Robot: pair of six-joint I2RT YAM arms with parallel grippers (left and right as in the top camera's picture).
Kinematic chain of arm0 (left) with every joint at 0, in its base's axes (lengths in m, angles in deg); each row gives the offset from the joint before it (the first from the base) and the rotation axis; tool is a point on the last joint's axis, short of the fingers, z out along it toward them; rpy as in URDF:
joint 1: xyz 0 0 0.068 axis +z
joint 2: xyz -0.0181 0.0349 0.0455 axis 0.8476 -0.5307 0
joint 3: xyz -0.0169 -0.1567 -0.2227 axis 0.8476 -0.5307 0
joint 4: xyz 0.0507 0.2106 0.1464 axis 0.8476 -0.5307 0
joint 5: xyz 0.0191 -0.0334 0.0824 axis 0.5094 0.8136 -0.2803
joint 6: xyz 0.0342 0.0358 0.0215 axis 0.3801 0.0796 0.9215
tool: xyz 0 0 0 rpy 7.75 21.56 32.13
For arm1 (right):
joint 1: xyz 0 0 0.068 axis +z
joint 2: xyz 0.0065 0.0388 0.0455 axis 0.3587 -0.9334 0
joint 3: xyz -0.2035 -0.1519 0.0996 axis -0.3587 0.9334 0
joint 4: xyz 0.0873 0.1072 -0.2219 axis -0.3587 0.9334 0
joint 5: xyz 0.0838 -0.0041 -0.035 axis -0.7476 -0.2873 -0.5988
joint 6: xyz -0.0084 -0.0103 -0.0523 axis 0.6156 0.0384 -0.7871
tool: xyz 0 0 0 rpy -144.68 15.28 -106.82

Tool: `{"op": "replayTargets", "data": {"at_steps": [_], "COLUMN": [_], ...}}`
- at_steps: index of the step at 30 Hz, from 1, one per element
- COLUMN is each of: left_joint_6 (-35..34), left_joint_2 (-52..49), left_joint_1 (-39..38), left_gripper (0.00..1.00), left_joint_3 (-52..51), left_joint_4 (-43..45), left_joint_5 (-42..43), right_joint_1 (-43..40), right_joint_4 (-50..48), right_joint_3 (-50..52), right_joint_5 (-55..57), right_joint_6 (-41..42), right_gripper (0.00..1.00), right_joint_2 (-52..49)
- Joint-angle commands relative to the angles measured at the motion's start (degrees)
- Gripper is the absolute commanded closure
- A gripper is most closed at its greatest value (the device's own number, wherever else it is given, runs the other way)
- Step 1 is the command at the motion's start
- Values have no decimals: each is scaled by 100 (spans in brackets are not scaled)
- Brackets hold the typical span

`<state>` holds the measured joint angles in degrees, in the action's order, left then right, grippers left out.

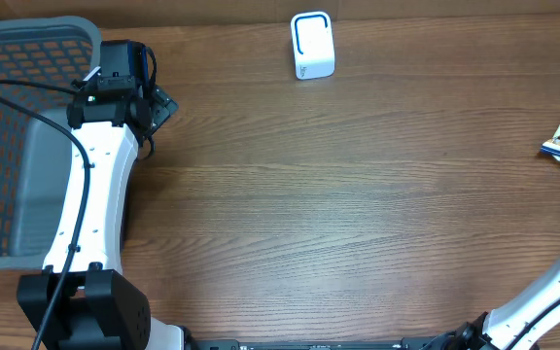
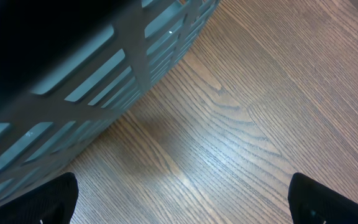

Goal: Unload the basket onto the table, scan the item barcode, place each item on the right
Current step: 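Carry the Kleenex pack off to the right and drop it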

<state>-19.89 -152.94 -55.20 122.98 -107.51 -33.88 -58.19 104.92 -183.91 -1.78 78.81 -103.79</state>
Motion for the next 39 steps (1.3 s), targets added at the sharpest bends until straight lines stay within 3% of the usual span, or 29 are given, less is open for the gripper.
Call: {"op": "replayTargets", "data": {"at_steps": [1, 22, 24, 26, 27, 35, 39], "left_joint_6": [-37, -37, -37, -37, -37, -37, -37], "left_joint_2": [37, 37, 37, 37, 37, 37, 37], "left_joint_1": [52, 52, 52, 52, 52, 52, 52], "left_gripper": [0, 0, 0, 0, 0, 0, 0], "left_joint_3": [116, 116, 116, 116, 116, 116, 116], "left_joint_4": [-13, -13, -13, -13, -13, -13, -13], "left_joint_5": [-184, -181, -184, -181, -181, -184, -184], "right_joint_1": [-249, -413, -393, -382, -382, -382, -382], "right_joint_4": [17, -428, -446, -435, -391, 74, 354], "right_joint_3": [24, 1043, 1034, 1027, 984, 343, -44], "right_joint_5": [166, 39, 24, -20, -144, -476, -1075], "right_joint_6": [273, 184, 179, 179, 175, -35, -35], "right_gripper": [96, 96, 83, 59, 41, 36, 31], "right_joint_2": [-160, -599, -597, -597, -595, -369, 400]}}
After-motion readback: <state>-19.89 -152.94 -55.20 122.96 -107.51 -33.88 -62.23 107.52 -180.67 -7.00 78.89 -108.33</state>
